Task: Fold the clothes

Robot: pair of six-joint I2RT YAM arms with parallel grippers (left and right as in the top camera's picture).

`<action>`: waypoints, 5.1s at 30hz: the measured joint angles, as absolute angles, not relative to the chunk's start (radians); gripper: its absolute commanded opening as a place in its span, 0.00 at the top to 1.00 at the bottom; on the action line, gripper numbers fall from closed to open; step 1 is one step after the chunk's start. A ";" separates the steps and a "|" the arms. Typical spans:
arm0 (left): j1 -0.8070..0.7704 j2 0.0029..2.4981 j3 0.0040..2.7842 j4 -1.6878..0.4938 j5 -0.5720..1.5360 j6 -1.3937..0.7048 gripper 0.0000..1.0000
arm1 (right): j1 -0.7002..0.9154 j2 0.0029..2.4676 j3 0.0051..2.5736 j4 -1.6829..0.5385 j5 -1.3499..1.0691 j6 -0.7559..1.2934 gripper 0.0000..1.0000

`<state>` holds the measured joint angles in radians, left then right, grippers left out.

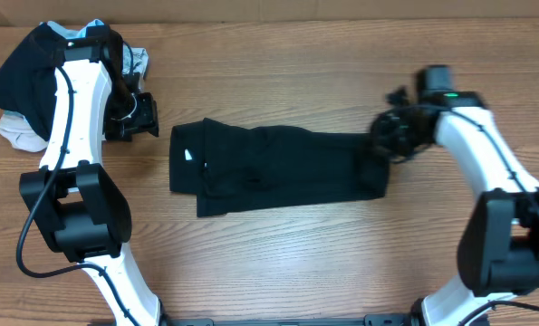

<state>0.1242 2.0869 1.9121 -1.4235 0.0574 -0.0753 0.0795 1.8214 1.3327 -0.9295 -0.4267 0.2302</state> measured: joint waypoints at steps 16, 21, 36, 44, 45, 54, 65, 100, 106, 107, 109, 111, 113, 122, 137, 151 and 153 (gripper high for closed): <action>0.108 2.087 1.912 -1.421 0.060 -0.075 0.40 | 0.417 1.821 1.333 -0.785 -0.268 0.491 0.95; 0.104 2.087 1.912 -1.421 0.060 -0.075 0.40 | 0.472 1.822 1.333 -0.735 -0.262 0.545 0.95; 0.104 2.087 1.912 -1.425 0.060 -0.075 0.40 | 0.470 1.841 1.333 -0.678 -0.283 0.501 0.85; 0.104 2.087 1.912 -1.426 0.084 -0.066 0.40 | 0.393 1.851 1.333 -0.792 -0.260 0.550 0.95; 0.102 2.087 1.912 -1.428 0.096 -0.058 0.39 | 0.395 1.859 1.332 -0.791 -0.259 0.564 0.95; 0.078 2.087 1.912 -1.443 0.148 -0.022 0.35 | 0.466 2.018 1.290 -0.720 -0.484 0.615 0.96; 0.078 2.087 1.912 -1.443 0.151 -0.022 0.34 | 0.583 1.873 1.291 -0.688 -0.550 0.427 0.93; 0.081 2.011 1.312 -0.977 0.495 0.144 0.00 | 0.438 1.931 1.303 -0.749 -0.400 0.641 0.88; 0.078 1.974 1.229 -0.714 0.589 0.058 0.00 | 0.438 1.931 1.303 -0.746 -0.400 0.644 0.88; 0.073 1.972 1.218 -0.680 0.604 0.048 0.00 | 0.438 1.931 1.303 -0.746 -0.400 0.644 0.88; 0.060 1.968 1.200 -0.623 0.620 0.031 0.02 | 0.438 1.931 1.303 -0.746 -0.400 0.643 0.88; 0.039 1.967 1.189 -0.583 0.625 0.023 0.08 | 0.438 1.931 1.303 -0.745 -0.400 0.644 0.88; 0.010 1.967 1.183 -0.559 0.612 0.020 0.19 | 0.438 1.931 1.303 -0.746 -0.396 0.644 0.88; -0.089 1.972 1.170 -0.541 0.492 0.004 0.76 | 0.438 1.931 1.303 -0.756 -0.374 0.646 0.93; 0.002 2.086 1.655 -1.278 0.292 0.010 0.92 | 0.294 1.844 1.305 -0.879 -0.278 0.601 0.95; -0.231 2.069 1.857 -1.306 0.257 0.010 0.85 | 0.185 1.820 1.311 -0.916 -0.255 0.567 0.96; -0.287 2.069 1.848 -1.299 0.240 0.010 0.82 | 0.185 1.820 1.311 -0.915 -0.255 0.564 0.96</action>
